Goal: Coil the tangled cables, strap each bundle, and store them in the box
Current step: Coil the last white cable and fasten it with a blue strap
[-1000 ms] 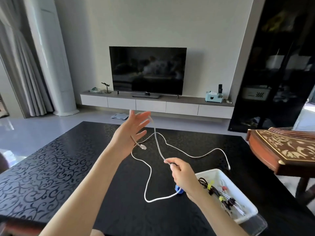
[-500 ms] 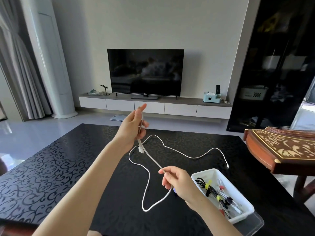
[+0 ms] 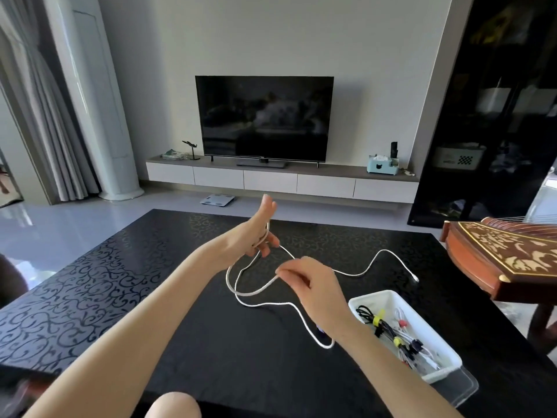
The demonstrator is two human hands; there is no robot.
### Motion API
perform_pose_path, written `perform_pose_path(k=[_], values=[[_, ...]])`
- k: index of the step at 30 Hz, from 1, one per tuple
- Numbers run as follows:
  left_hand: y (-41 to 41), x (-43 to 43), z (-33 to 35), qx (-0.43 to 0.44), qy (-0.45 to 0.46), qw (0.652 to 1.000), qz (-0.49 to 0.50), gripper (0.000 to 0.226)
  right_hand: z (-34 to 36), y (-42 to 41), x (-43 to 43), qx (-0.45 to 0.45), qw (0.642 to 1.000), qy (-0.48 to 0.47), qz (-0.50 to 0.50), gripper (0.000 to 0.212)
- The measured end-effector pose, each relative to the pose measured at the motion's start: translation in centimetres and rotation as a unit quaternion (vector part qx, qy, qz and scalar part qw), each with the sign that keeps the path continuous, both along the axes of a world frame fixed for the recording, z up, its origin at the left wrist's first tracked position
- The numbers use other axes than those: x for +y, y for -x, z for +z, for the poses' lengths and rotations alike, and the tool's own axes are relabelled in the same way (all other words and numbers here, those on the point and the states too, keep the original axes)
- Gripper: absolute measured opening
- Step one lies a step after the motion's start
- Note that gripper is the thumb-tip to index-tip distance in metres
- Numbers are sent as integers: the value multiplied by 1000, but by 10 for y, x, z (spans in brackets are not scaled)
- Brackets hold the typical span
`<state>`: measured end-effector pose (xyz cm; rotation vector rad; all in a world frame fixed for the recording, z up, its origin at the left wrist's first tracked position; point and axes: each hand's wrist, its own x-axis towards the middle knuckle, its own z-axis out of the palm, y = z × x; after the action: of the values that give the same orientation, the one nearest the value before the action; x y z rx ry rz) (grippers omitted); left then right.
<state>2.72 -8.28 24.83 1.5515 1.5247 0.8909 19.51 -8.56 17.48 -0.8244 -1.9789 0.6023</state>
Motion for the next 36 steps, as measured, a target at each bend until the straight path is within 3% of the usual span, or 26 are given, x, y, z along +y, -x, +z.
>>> perform_pose_path(k=[1, 5, 8, 10, 15, 18, 24, 27, 31, 34, 36], values=[[4, 0, -6, -13, 14, 1000, -12, 101, 6, 4, 2, 7, 1000, -2, 4, 11], [15, -8, -24, -53, 18, 997, -45, 93, 26, 22, 8, 46, 998, 30, 34, 4], [27, -16, -39, -102, 10, 993, -53, 73, 35, 31, 10, 34, 987, 104, 116, 13], [34, -21, -45, -120, 18, 992, -46, 82, 42, 31, 13, -9, 978, 137, 155, 17], [45, -26, -63, -158, 31, 987, -18, 57, 48, 33, 23, -264, 962, -47, 48, 10], [47, -26, -71, -210, 23, 977, -3, 46, 46, 37, 21, -318, 938, -134, -22, 13], [54, -30, -71, -300, -25, 953, 37, 44, -1, 42, 3, -277, 958, -38, -63, 10], [65, -32, -66, -303, -38, 951, 55, 44, -18, 31, 2, -145, 985, 71, -62, 24], [61, -38, -73, -234, -3, 972, 31, 36, -6, 43, 6, 17, 998, 40, -40, 25], [55, -43, -76, -235, -26, 972, -4, 27, 5, 57, 15, 11, 997, 29, -72, 27], [57, -44, -74, -282, -40, 958, -7, 25, 8, 61, 22, -2, 995, 68, -76, 29]])
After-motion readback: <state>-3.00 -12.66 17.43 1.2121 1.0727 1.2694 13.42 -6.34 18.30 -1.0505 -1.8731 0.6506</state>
